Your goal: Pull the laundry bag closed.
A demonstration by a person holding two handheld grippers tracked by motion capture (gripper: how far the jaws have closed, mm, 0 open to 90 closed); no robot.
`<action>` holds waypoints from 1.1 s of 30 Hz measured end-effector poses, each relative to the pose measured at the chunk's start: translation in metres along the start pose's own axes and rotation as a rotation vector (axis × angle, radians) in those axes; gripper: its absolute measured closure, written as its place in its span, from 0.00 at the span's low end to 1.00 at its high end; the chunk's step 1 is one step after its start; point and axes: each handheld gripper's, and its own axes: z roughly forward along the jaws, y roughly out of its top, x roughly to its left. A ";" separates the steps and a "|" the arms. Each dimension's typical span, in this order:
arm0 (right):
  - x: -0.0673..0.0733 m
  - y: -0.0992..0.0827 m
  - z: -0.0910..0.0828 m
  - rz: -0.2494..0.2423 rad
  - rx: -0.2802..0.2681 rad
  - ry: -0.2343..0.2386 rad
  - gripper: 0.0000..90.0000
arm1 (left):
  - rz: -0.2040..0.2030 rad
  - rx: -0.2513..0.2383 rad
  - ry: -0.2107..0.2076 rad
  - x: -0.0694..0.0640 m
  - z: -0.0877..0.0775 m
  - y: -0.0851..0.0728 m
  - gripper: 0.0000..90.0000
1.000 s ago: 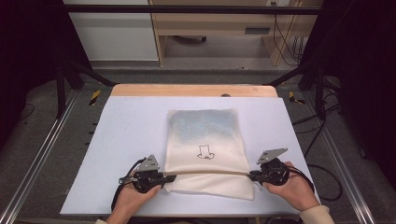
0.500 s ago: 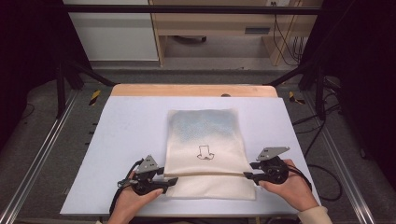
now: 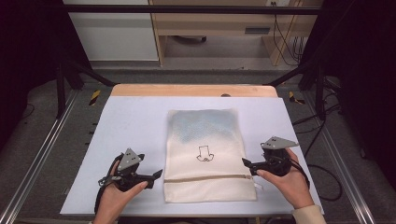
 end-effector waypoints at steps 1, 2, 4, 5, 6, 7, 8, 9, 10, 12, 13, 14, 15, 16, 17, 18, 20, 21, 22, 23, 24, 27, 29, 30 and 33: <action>-0.002 0.001 -0.001 0.013 -0.002 -0.007 0.09 | -0.005 0.004 0.012 0.003 -0.002 0.000 0.11; -0.003 0.001 -0.002 0.023 -0.001 -0.015 0.09 | -0.006 0.008 0.026 0.006 -0.004 0.001 0.12; -0.007 0.001 -0.004 0.025 -0.008 -0.023 0.08 | -0.023 0.027 0.040 0.011 -0.007 0.002 0.12; -0.009 0.000 -0.005 0.029 -0.006 -0.025 0.07 | -0.023 0.027 0.040 0.011 -0.007 0.002 0.12; -0.010 -0.001 -0.006 0.032 -0.004 -0.029 0.07 | -0.029 0.048 0.056 0.016 -0.010 0.002 0.13; -0.013 -0.002 -0.008 0.034 -0.001 -0.031 0.07 | -0.025 0.075 0.058 0.018 -0.011 0.002 0.13; -0.015 -0.003 -0.009 0.039 0.000 -0.036 0.07 | -0.024 0.104 0.057 0.020 -0.011 0.002 0.13; -0.017 -0.004 -0.011 0.047 0.000 -0.042 0.07 | -0.019 0.127 0.057 0.022 -0.011 0.002 0.13; -0.020 -0.006 -0.012 0.057 0.004 -0.042 0.07 | -0.019 0.127 0.057 0.022 -0.011 0.002 0.14; -0.024 -0.009 -0.014 0.073 0.021 -0.050 0.07 | -0.018 0.181 0.060 0.029 -0.011 0.000 0.13; -0.026 -0.011 -0.015 0.087 0.029 -0.059 0.07 | -0.021 0.195 0.062 0.032 -0.012 -0.001 0.13; -0.029 -0.013 -0.016 0.096 0.035 -0.073 0.08 | -0.022 0.204 0.063 0.033 -0.012 -0.001 0.13; -0.029 -0.013 -0.016 0.096 0.035 -0.073 0.08 | -0.022 0.204 0.063 0.033 -0.012 -0.001 0.13; -0.032 -0.016 -0.017 0.116 0.042 -0.087 0.08 | -0.011 0.234 0.071 0.038 -0.014 -0.002 0.12; -0.033 -0.018 -0.017 0.114 0.038 -0.093 0.08 | -0.001 0.247 0.078 0.040 -0.014 -0.003 0.12; -0.035 -0.020 -0.017 0.120 0.040 -0.098 0.08 | 0.002 0.258 0.085 0.043 -0.015 -0.004 0.12; -0.037 -0.024 -0.017 0.129 0.043 -0.108 0.08 | -0.004 0.272 0.090 0.050 -0.017 -0.006 0.12; -0.038 -0.026 -0.017 0.138 0.049 -0.117 0.08 | -0.005 0.283 0.095 0.053 -0.017 -0.007 0.12; -0.039 -0.028 -0.016 0.139 0.053 -0.123 0.08 | -0.009 0.290 0.102 0.056 -0.018 -0.008 0.12; -0.040 -0.030 -0.015 0.139 0.057 -0.128 0.08 | -0.015 0.295 0.106 0.060 -0.019 -0.009 0.12; -0.041 -0.031 -0.014 0.143 0.062 -0.135 0.08 | -0.011 0.293 0.112 0.062 -0.020 -0.010 0.12; -0.042 -0.036 -0.012 0.151 0.063 -0.137 0.08 | -0.005 0.306 0.105 0.068 -0.021 -0.013 0.11; -0.042 -0.037 -0.011 0.143 0.063 -0.138 0.08 | -0.004 0.310 0.107 0.070 -0.022 -0.014 0.11; -0.042 -0.041 -0.009 0.158 0.067 -0.142 0.08 | -0.015 0.311 0.115 0.074 -0.024 -0.016 0.11; -0.043 -0.047 -0.007 0.164 0.069 -0.147 0.08 | -0.032 0.305 0.128 0.082 -0.029 -0.018 0.11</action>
